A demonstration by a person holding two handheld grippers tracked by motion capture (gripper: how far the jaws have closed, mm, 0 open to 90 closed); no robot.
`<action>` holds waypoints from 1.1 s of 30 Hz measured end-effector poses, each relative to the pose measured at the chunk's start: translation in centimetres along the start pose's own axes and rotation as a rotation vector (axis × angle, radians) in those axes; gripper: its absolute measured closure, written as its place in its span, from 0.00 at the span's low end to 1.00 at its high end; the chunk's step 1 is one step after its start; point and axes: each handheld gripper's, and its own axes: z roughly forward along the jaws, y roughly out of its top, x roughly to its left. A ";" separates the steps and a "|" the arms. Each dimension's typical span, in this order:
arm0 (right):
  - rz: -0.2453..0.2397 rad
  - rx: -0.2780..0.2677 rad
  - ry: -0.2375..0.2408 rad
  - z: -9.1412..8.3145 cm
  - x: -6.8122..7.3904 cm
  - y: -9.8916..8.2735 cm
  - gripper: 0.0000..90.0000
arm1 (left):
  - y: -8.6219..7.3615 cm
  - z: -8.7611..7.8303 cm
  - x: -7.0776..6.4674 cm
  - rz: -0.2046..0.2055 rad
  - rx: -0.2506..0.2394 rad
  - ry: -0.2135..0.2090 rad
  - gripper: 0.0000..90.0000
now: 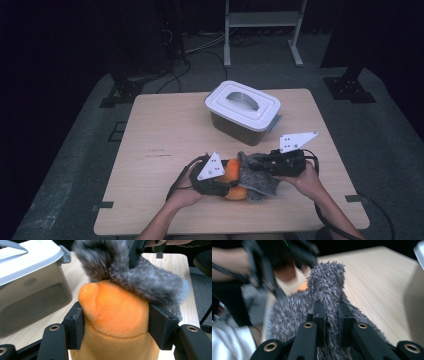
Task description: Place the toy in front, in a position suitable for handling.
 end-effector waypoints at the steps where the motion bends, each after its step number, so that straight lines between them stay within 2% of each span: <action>1: -0.015 0.001 0.001 0.3 0.2 0.3 0.88 | 0.1 0.3 -0.1 0.002 -0.003 -0.004 0.40; 3: -0.044 0.040 -0.016 0.8 0.4 0.4 0.89 | -0.2 0.5 0.1 -0.002 -0.006 -0.017 0.37; 8: -0.007 0.051 -0.012 0.3 -0.2 -1.4 0.89 | -1.3 0.4 1.0 -0.055 -0.087 -0.086 0.26; 9: -0.007 0.051 -0.012 0.3 -0.2 -1.4 0.89 | -1.3 0.4 1.0 -0.055 -0.087 -0.086 0.22; 10: 0.000 0.053 -0.019 0.0 -0.3 -1.7 0.89 | -1.7 0.5 1.1 -0.057 -0.091 -0.087 0.22; 11: 0.016 0.058 -0.043 -0.9 -0.6 -2.5 0.89 | -2.3 0.7 1.5 -0.059 -0.088 -0.102 0.17; 13: 0.032 0.059 -0.049 -1.4 -0.8 -2.9 0.89 | -2.9 1.3 1.9 -0.093 -0.093 -0.126 0.15; 15: 0.041 0.053 -0.034 -1.7 -0.9 -3.5 0.89 | -3.6 2.3 2.3 -0.129 -0.092 -0.149 0.11; 18: 0.039 0.060 -0.038 -1.9 -0.9 -3.8 0.89 | -4.0 3.4 2.7 -0.206 -0.089 -0.211 0.10; 19: 0.044 0.060 -0.040 -1.9 -0.9 -3.9 0.88 | -4.0 3.4 2.7 -0.206 -0.089 -0.211 0.15; 20: 0.046 0.063 -0.047 -2.0 -0.9 -4.0 0.88 | -3.7 3.2 2.6 -0.189 -0.076 -0.187 0.25; 23: 0.033 0.056 -0.058 -2.5 -1.0 -3.4 0.89 | -2.6 2.6 2.2 -0.132 -0.038 -0.129 0.40; 26: 0.004 0.005 -0.063 -3.6 -0.9 -1.7 0.89 | -1.6 2.1 1.8 -0.064 0.015 -0.072 0.43; 27: -0.004 -0.012 -0.064 -3.8 -0.8 -1.1 0.89 | -1.6 2.1 1.8 -0.064 0.015 -0.072 0.43; 29: -0.037 -0.047 -0.058 -3.9 -0.4 0.5 0.89 | -0.8 1.6 1.5 -0.046 0.022 -0.046 0.43; 30: -0.061 -0.039 -0.061 -3.4 -0.1 1.1 0.89 | -0.7 1.6 1.4 -0.042 0.022 -0.044 0.43; 33: -0.074 -0.002 -0.052 -1.9 0.0 1.6 0.89 | -0.3 1.2 1.2 -0.022 0.011 -0.027 0.43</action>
